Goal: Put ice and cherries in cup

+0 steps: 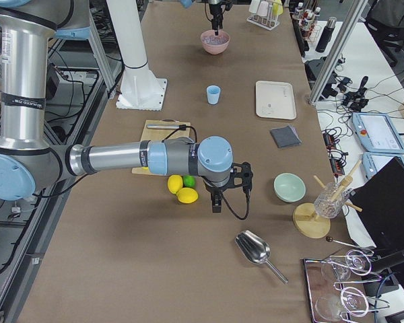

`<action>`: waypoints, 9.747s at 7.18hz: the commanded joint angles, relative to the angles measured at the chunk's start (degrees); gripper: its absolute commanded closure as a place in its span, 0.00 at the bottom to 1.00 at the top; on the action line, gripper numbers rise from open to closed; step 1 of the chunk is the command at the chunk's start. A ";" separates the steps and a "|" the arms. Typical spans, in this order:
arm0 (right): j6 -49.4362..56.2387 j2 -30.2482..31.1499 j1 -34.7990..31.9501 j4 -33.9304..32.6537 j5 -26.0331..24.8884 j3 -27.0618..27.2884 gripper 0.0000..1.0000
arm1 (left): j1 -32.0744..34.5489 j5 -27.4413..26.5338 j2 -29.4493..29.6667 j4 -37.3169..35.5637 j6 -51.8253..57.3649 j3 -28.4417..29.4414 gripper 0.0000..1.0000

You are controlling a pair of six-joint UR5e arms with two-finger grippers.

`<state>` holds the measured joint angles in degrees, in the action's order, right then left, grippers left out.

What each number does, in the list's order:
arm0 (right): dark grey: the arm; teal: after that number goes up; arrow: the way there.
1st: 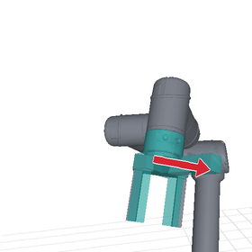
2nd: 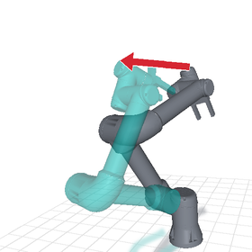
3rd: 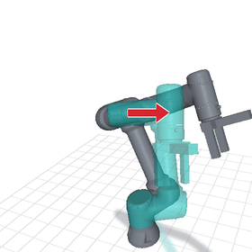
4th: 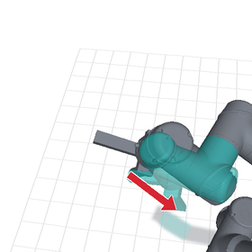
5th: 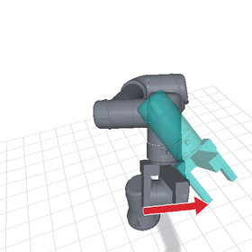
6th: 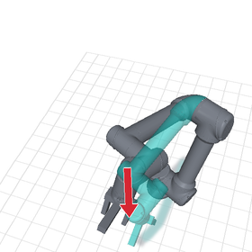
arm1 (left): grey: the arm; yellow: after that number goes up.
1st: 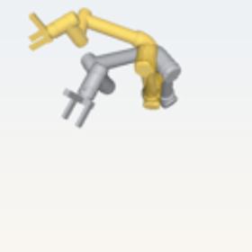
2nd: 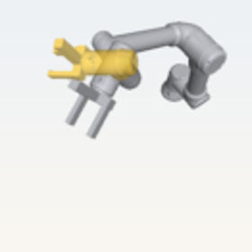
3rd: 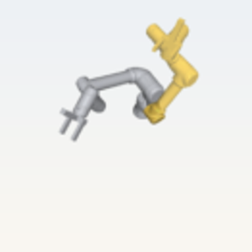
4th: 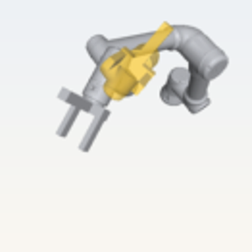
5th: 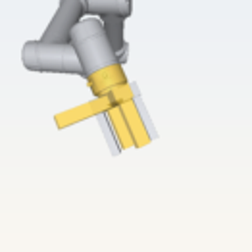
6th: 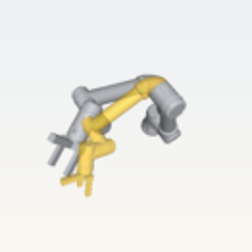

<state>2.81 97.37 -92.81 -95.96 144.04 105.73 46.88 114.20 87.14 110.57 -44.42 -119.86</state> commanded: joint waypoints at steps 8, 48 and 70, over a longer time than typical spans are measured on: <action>0.09 -1.22 0.35 0.07 -0.34 0.09 0.00 | -3.62 1.12 -0.13 0.35 -5.33 6.56 0.03; 0.09 -0.25 0.26 -0.01 -0.34 0.09 0.00 | -4.08 0.76 -2.16 6.42 -5.94 7.89 0.28; 0.09 0.28 0.26 -0.01 -0.34 0.18 0.00 | -4.25 1.20 -1.27 6.50 -5.15 8.41 0.22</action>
<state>2.90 97.85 -92.59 -95.91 143.70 105.95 42.57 115.44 85.85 117.07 -49.58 -111.48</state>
